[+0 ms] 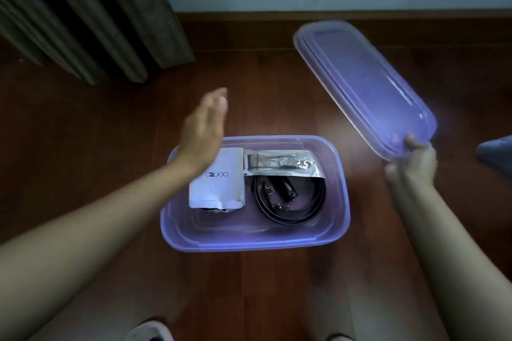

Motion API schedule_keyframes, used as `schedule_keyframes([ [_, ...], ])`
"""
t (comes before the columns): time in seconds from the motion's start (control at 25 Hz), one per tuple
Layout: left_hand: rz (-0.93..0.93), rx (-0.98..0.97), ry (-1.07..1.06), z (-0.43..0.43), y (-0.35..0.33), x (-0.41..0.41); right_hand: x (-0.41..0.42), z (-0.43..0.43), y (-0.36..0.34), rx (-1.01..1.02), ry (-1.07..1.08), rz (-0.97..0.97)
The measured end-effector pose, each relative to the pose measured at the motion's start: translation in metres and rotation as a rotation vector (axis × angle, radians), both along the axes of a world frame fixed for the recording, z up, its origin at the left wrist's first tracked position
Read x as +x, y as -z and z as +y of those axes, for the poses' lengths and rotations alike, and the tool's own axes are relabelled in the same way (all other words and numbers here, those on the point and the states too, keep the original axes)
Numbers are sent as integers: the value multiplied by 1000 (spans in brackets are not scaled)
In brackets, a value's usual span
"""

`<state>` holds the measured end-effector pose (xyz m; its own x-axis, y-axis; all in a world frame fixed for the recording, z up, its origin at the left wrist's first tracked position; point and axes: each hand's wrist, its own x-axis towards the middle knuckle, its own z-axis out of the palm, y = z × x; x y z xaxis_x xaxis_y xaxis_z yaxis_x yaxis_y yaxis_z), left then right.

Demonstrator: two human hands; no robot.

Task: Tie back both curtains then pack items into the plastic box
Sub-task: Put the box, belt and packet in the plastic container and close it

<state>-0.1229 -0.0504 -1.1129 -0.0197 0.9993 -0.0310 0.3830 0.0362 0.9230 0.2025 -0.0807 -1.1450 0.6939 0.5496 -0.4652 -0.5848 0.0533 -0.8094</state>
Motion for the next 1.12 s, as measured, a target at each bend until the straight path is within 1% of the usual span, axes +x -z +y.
schedule_keyframes([
  [0.04, -139, -84, -130, 18, -9, -5, 1, -9, -12, 54, -150, 13],
  [0.08, -277, -170, -207, 32, -19, -11, 0, -18, -24, 72, -300, 6],
  [0.12, -405, -244, -226, 39, -26, -20, -4, -27, -35, 62, -430, -1],
  [0.16, -514, -297, -188, 38, -32, -26, -10, -36, -45, 57, -541, -15],
  [0.2, -574, -338, -130, 29, -35, -30, -17, -44, -50, 48, -615, -34],
  [0.24, -548, -361, -75, 15, -34, -31, -23, -52, -51, 17, -657, -63],
  [0.28, -473, -365, -44, 0, -32, -29, -28, -57, -50, -35, -671, -95],
  [0.36, -312, -359, -64, -26, -21, -33, -36, -71, -41, -159, -663, -204],
  [0.4, -275, -364, -88, -34, -13, -39, -41, -78, -34, -202, -672, -280],
  [0.6, -240, -420, -125, -43, 19, -74, -66, -102, -6, -341, -776, -477],
  [0.8, -232, -371, -132, -47, 31, -76, -80, -104, -7, -376, -811, -576],
  [0.88, -194, -346, -108, -48, 32, -77, -83, -105, -4, -382, -856, -619],
  [1.0, -103, -331, -83, -47, 38, -82, -82, -101, 6, -386, -896, -659],
  [1.12, -78, -376, -35, -44, 43, -86, -81, -97, 3, -384, -847, -629],
])
